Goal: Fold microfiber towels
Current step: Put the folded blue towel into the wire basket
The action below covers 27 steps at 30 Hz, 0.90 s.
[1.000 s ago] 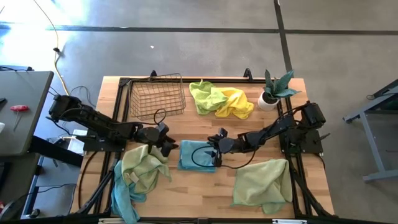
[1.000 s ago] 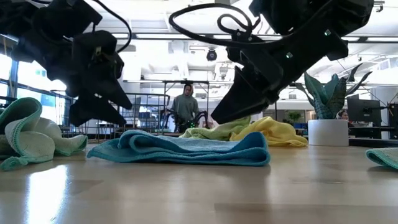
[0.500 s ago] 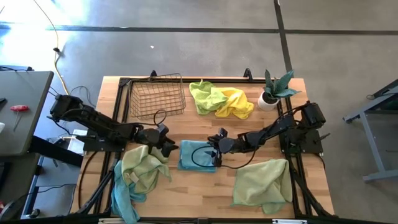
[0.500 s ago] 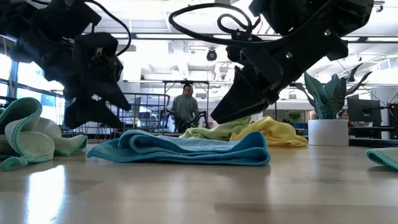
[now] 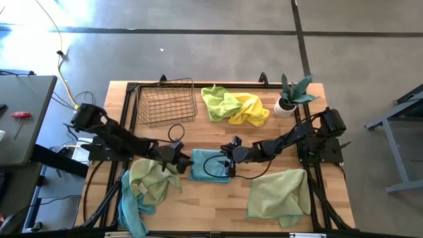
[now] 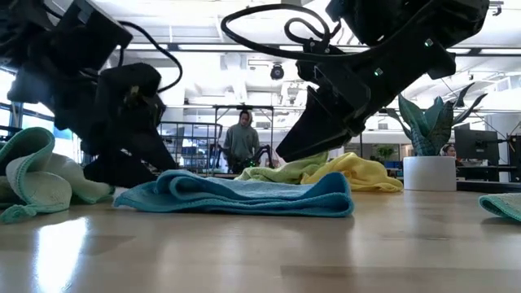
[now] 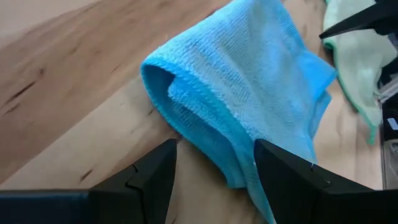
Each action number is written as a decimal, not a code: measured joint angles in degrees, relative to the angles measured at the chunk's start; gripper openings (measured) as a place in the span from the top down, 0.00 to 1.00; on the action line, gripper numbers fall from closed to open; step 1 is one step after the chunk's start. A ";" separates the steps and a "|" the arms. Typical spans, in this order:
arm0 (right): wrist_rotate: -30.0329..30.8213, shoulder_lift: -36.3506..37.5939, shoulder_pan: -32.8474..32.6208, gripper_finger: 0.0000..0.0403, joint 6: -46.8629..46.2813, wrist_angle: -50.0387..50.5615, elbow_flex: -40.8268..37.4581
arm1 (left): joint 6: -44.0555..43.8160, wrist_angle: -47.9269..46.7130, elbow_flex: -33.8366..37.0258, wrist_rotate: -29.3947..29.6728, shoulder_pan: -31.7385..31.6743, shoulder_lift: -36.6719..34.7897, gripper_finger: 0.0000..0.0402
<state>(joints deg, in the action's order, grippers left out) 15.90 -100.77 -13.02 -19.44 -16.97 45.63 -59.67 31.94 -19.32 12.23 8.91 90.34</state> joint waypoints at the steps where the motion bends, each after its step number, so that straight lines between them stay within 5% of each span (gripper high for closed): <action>1: 0.00 0.00 0.00 0.45 0.00 0.00 0.00 | 0.14 -0.10 -0.52 0.02 0.00 0.90 0.48; 10: 0.00 0.00 0.00 0.45 0.00 0.00 0.00 | -5.06 -2.06 -2.73 0.69 -0.08 2.12 0.48; 20: 0.00 0.02 0.00 0.45 0.00 0.00 0.00 | -12.91 1.62 -2.66 -0.91 1.10 1.51 0.28; 27: 0.00 0.02 0.00 0.45 0.00 0.00 0.00 | -19.04 -0.63 -2.85 3.03 1.95 1.60 0.24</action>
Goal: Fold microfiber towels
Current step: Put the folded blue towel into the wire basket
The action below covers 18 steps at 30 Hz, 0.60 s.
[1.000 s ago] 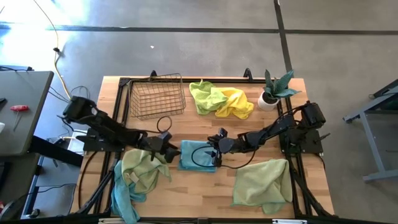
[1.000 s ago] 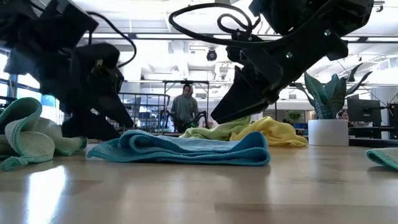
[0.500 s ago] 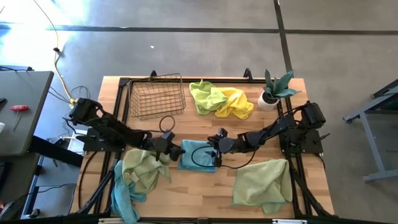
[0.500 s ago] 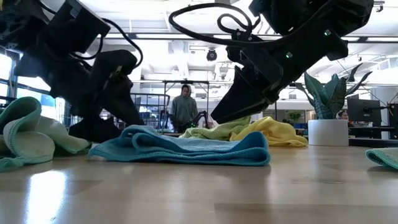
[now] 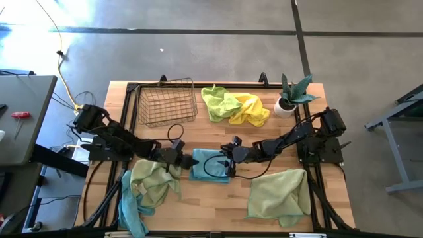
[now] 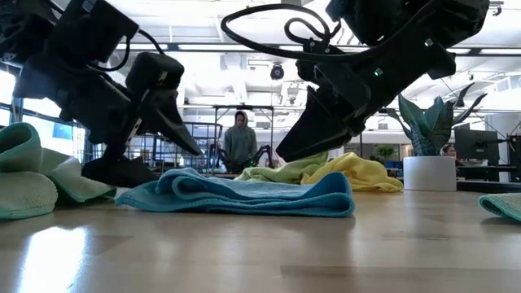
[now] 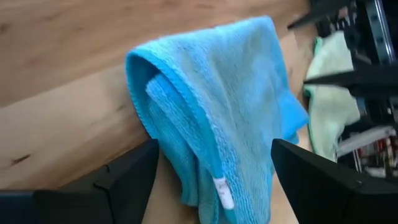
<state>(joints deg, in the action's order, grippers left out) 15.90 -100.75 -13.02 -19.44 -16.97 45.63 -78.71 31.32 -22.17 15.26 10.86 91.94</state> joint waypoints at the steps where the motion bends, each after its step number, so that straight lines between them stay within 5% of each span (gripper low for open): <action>1: 0.00 0.00 0.01 0.45 0.00 0.00 0.00 | -0.83 -0.52 -0.02 0.23 -0.15 0.00 0.24; 18: 0.00 0.02 0.00 0.45 -0.02 0.41 0.00 | -4.10 -17.69 -11.11 -2.38 -0.71 2.12 0.24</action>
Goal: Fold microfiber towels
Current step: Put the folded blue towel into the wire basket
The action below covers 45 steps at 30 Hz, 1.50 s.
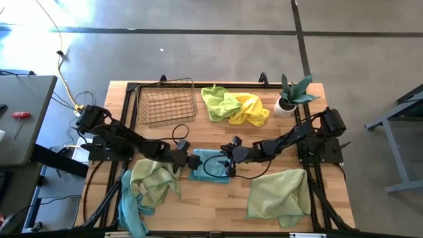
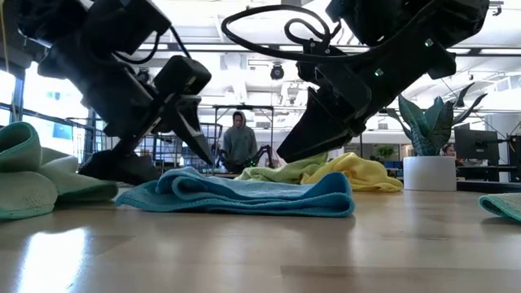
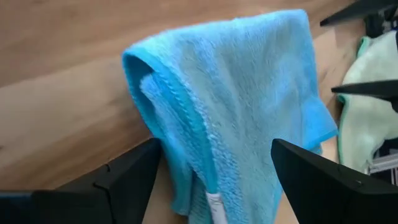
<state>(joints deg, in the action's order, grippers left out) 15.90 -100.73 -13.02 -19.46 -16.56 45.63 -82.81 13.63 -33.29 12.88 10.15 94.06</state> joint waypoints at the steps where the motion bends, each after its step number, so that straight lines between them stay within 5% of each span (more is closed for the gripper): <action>1: 0.00 0.00 0.02 0.45 0.02 -0.02 0.00 | 0.06 -0.14 -0.40 -0.58 0.04 0.08 0.24; 6: 0.00 0.00 0.01 0.45 0.02 -0.01 0.00 | 2.46 0.09 -2.29 -5.44 0.13 1.16 0.28; 14: 0.00 0.00 0.02 0.45 0.02 0.01 0.00 | 3.26 4.83 -5.36 -5.33 -0.24 8.29 0.45; 25: 0.00 0.00 0.00 0.45 0.01 0.02 0.00 | 6.98 4.33 -6.05 -6.02 -0.33 8.72 0.96; 35: 0.00 0.00 0.00 0.45 0.00 -0.02 0.00 | 13.19 -1.50 -5.80 -13.30 -1.97 1.45 0.99; 45: -0.01 0.00 0.00 0.45 0.01 0.07 0.04 | 22.83 -17.07 -10.39 -10.53 -11.22 -12.10 0.99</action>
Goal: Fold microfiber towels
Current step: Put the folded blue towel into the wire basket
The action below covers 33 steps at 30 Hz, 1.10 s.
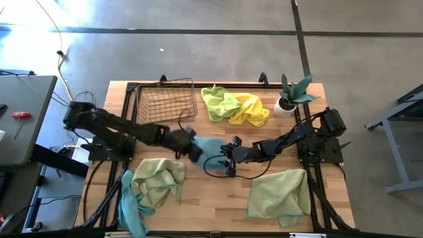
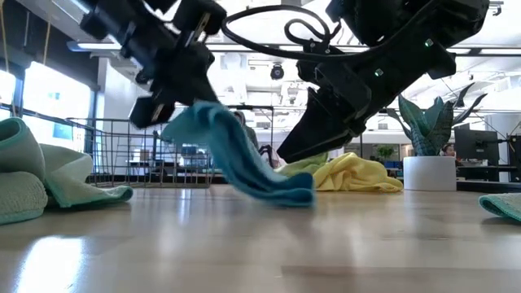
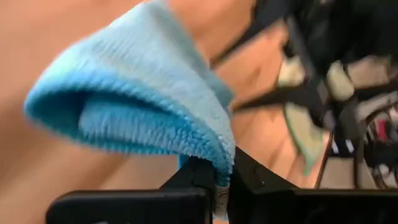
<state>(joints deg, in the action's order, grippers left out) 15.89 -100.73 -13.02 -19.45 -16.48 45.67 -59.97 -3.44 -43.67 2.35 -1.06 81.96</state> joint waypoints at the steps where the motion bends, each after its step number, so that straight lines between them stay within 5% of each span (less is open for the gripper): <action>1: 0.00 0.00 0.01 0.45 0.00 -0.03 0.00 | 1.10 -0.97 -1.03 0.12 -1.10 -0.93 1.00; 21: -0.01 0.00 0.01 0.45 -0.01 -0.07 0.00 | 28.76 -23.85 -28.31 -0.17 -25.02 -5.10 1.00; 33: -0.01 0.00 0.01 0.45 -0.01 -0.07 0.00 | 33.98 -42.11 -29.67 -1.91 -38.76 -5.08 1.00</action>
<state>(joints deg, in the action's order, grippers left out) 15.88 -100.73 -13.01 -19.46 -16.56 45.67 -25.99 -45.55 -73.34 0.44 -39.83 76.88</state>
